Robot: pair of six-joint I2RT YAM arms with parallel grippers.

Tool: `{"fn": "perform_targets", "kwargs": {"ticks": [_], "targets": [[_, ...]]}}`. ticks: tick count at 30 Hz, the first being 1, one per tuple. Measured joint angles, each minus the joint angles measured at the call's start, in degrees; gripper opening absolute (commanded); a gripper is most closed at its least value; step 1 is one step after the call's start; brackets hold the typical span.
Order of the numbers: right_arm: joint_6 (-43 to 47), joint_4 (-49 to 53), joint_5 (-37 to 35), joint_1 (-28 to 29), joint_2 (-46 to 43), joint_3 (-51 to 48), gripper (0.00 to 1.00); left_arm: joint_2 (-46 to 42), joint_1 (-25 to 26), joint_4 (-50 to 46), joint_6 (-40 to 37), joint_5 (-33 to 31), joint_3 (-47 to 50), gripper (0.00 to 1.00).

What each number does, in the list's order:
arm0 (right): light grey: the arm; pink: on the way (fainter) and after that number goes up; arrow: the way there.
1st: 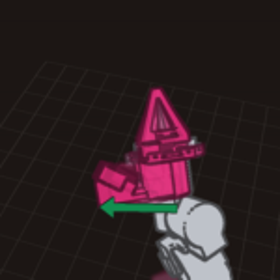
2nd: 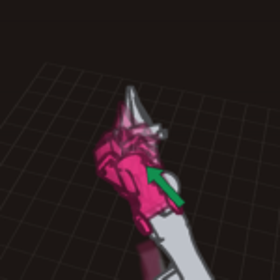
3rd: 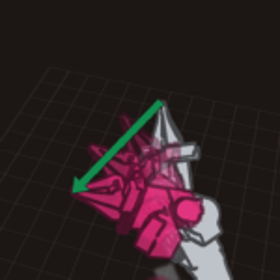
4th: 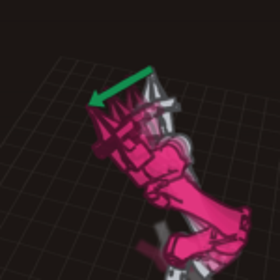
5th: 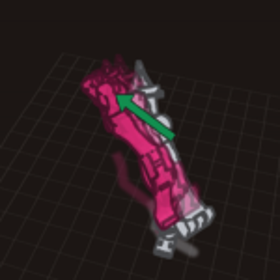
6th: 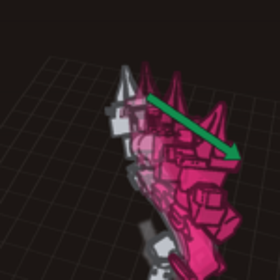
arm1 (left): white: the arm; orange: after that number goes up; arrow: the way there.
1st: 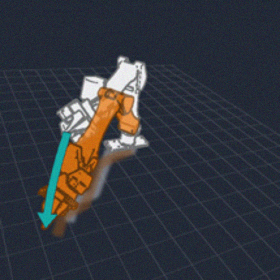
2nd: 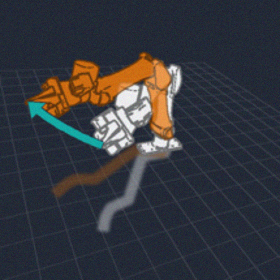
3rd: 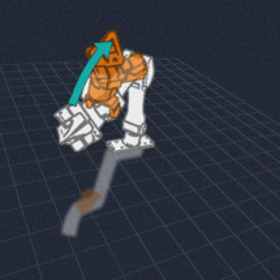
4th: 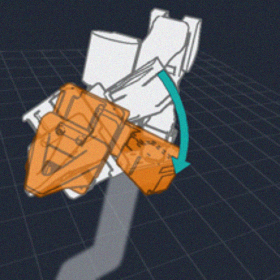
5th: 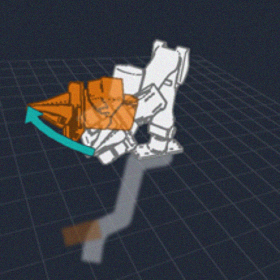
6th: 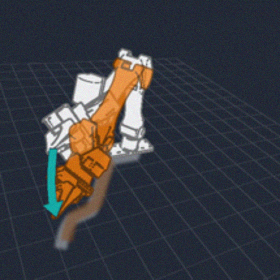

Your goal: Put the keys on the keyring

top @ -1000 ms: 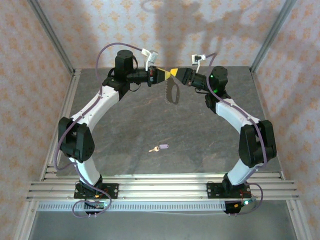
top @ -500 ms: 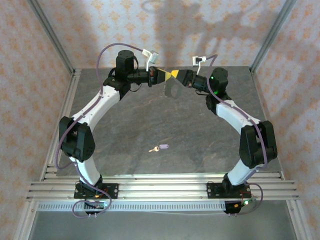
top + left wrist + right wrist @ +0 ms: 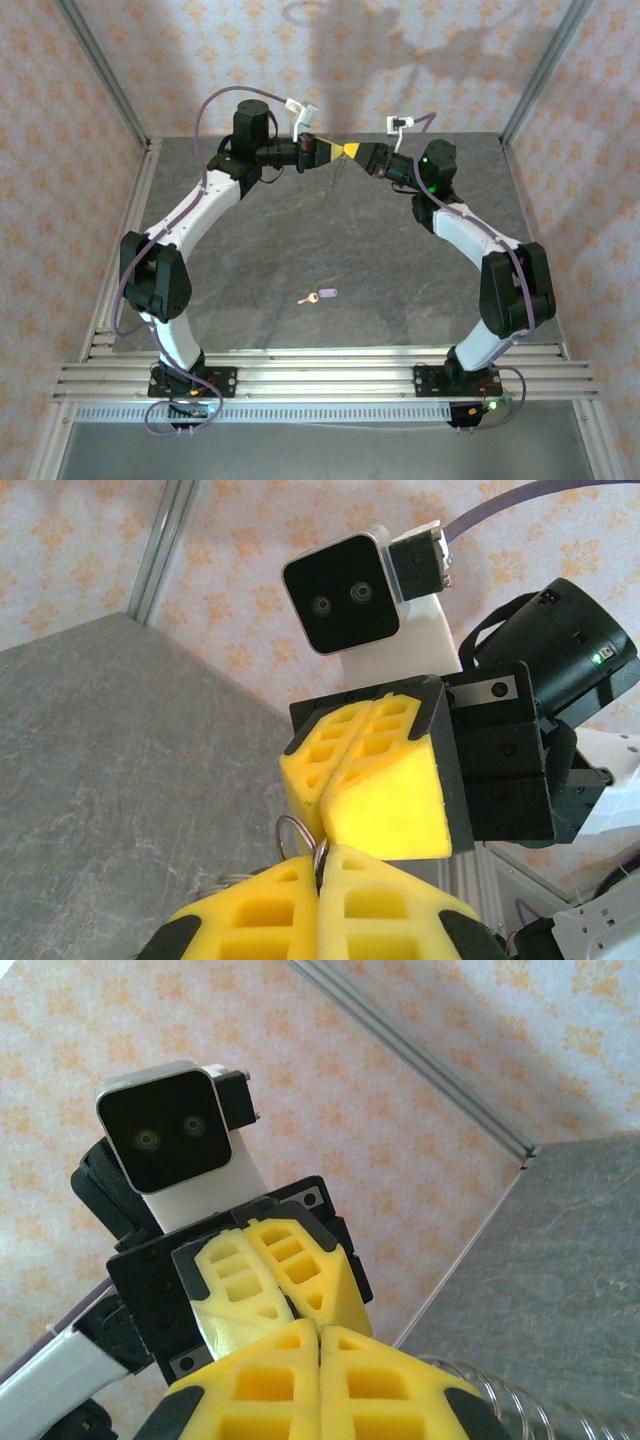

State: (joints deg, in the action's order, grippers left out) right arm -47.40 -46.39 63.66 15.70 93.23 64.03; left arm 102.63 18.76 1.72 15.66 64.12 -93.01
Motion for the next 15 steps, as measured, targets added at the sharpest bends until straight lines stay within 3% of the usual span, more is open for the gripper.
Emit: {"fn": "perform_targets", "kwargs": {"ticks": [7, 15], "targets": [[0.0, 0.4, -3.3, 0.7, -1.9, -2.7, 0.0, 0.0, 0.0, 2.7, 5.8, -6.0, -1.3, 0.4], [-0.6, 0.3, -7.0, 0.7, -2.5, -2.7, 0.0, -4.0, -0.8, 7.6, 13.0, -15.0, 5.3, 0.43]]}}
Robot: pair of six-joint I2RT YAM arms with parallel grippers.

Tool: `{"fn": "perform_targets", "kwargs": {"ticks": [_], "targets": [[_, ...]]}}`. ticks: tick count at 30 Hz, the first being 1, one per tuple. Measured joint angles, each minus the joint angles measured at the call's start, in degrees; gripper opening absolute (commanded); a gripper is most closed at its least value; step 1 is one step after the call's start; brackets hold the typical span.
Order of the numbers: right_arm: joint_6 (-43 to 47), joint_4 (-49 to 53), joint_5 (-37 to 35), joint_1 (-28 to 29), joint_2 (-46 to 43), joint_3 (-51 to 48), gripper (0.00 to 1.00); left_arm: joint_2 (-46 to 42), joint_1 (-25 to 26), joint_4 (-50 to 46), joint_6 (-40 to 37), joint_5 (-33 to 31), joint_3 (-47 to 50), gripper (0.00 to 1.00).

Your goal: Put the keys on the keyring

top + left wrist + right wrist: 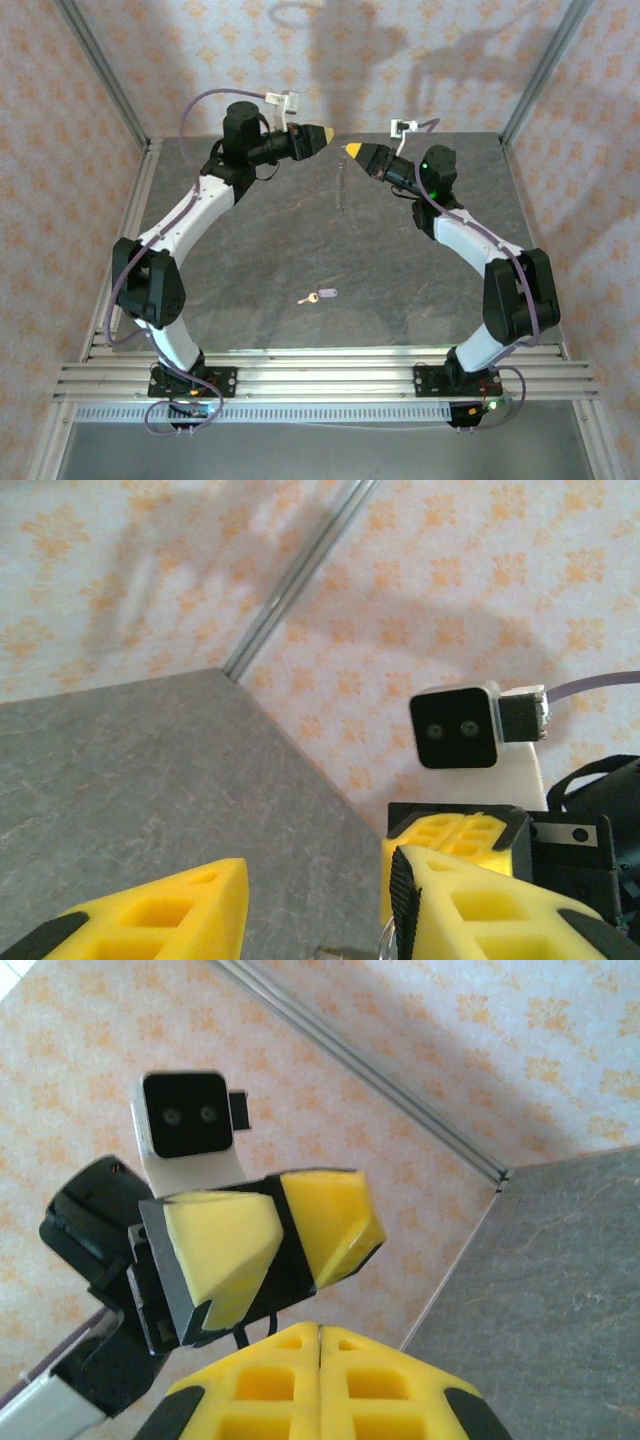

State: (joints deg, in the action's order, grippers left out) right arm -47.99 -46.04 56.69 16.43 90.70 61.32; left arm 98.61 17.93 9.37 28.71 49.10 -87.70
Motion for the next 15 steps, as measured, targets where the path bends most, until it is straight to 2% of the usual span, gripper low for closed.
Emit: {"fn": "perform_targets", "kwargs": {"ticks": [6, 15], "targets": [[-2.4, -3.0, -3.9, 0.0, -0.7, 0.0, 0.0, -3.4, 0.0, 5.8, 5.2, -1.8, 4.5, 0.43], [-3.5, -3.7, -6.1, 1.3, -2.0, 0.9, 0.0, -3.5, 0.5, 9.4, 8.9, -0.9, 4.9, 0.41]]}}
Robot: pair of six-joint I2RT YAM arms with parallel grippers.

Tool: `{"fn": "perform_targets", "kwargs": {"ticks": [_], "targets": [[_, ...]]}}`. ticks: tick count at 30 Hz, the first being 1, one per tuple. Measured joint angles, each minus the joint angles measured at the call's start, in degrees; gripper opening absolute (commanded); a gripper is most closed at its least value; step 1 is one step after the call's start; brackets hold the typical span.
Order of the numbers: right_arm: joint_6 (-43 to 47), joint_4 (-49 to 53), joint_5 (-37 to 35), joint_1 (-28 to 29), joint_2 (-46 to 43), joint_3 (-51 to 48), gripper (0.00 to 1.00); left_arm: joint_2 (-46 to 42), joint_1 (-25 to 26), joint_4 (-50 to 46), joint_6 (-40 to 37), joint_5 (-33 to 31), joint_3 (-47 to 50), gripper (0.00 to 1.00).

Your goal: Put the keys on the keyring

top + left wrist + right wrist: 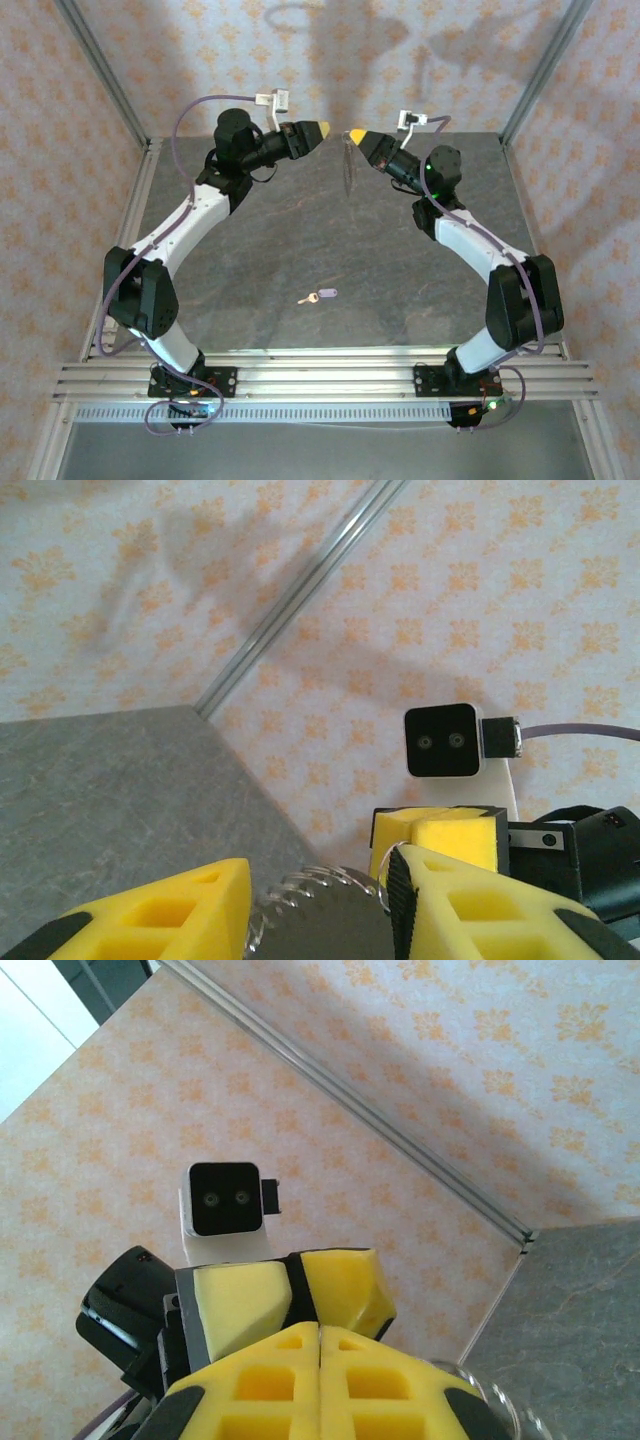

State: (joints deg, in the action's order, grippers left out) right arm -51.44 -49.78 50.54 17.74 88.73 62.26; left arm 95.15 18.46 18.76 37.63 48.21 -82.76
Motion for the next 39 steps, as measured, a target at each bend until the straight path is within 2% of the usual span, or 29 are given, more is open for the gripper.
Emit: {"fn": "perform_targets", "kwargs": {"ticks": [17, 28, 36, 39], "targets": [[0.0, 0.0, 0.0, 1.0, 0.0, 0.7, 0.0, 1.9, 2.2, 0.1, -0.1, 3.9, -1.9, 0.39], [0.0, 0.0, 0.0, 1.0, 0.0, 0.7, 0.0, 2.6, 2.9, 0.1, -0.1, 5.4, -2.8, 0.22], [0.0, 0.0, 0.0, 1.0, 0.0, 0.7, 0.0, 2.6, 2.9, 0.2, -0.2, 6.1, -2.8, 0.03], [0.0, 0.1, -0.2, 1.0, 0.0, 0.7, 0.0, 2.6, 2.9, 0.4, -0.2, 6.3, -2.8, 0.0]]}}
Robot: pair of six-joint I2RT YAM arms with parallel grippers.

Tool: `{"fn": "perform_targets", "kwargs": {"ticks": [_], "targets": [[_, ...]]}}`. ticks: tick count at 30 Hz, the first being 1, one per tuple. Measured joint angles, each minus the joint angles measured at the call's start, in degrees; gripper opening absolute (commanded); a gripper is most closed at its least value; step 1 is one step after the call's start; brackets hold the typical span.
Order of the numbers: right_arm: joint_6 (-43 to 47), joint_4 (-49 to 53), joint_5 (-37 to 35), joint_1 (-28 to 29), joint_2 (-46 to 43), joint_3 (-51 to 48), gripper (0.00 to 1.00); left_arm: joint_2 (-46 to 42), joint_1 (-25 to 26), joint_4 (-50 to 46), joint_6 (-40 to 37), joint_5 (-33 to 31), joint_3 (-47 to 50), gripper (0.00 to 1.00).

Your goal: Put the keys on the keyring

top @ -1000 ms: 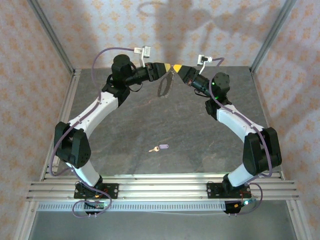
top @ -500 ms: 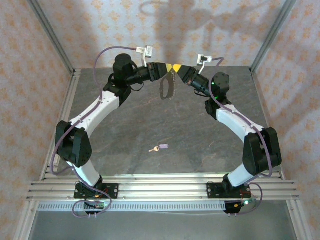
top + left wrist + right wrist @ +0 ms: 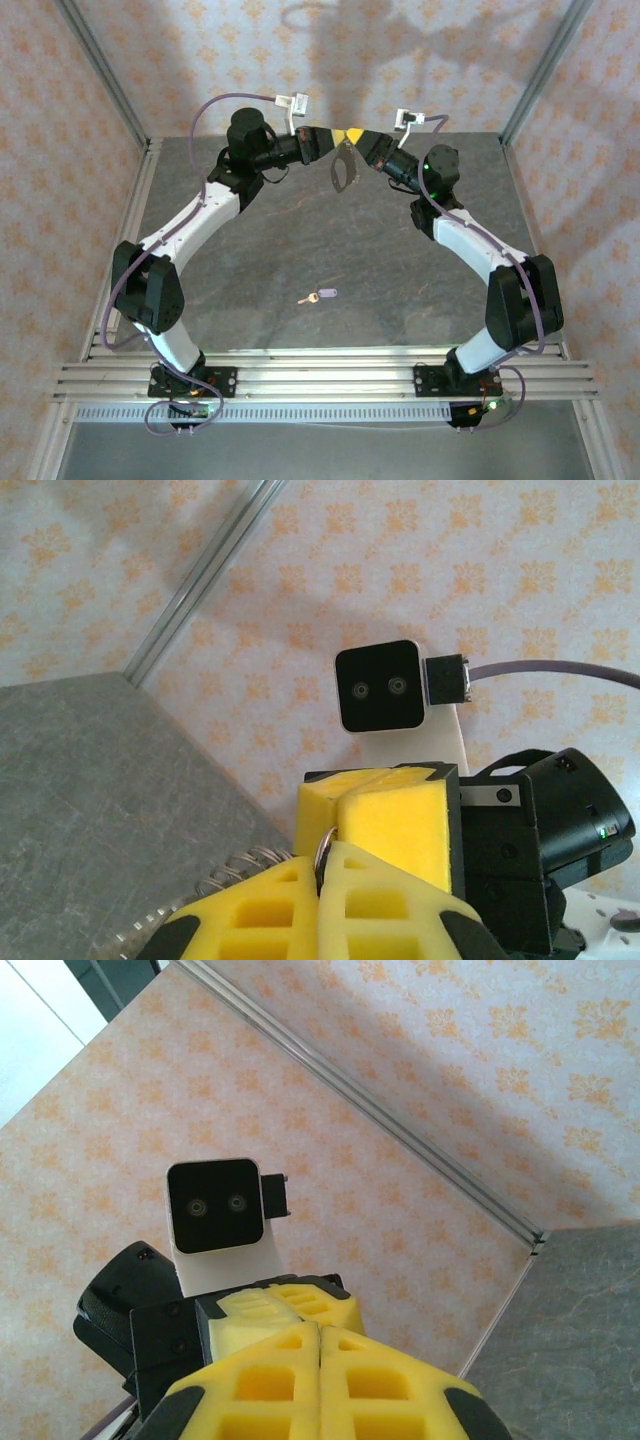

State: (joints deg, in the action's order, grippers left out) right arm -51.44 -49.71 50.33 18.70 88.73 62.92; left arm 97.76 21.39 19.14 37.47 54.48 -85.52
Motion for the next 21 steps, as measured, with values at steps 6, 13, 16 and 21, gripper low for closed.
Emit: {"fn": "perform_targets", "kwargs": {"ticks": [6, 13, 16, 21], "targets": [[2.1, 4.9, -1.3, -0.1, -1.0, 0.1, 0.42, 0.0, 0.0, -1.7, -1.5, 0.2, -0.5, 0.0], [11.2, 21.5, -5.0, -3.0, -7.0, 2.3, 1.0, 0.0, 0.0, -8.0, -8.0, 0.6, -2.5, 0.0], [14.6, 27.8, -7.9, -4.1, -8.8, 4.2, 1.0, 0.0, 0.0, -9.8, -10.4, 0.7, -3.3, 0.0], [18.0, 35.4, -13.0, -4.3, -11.0, 4.9, 1.0, 0.1, 0.0, -12.2, -13.3, 2.3, -5.4, 0.0]]}}
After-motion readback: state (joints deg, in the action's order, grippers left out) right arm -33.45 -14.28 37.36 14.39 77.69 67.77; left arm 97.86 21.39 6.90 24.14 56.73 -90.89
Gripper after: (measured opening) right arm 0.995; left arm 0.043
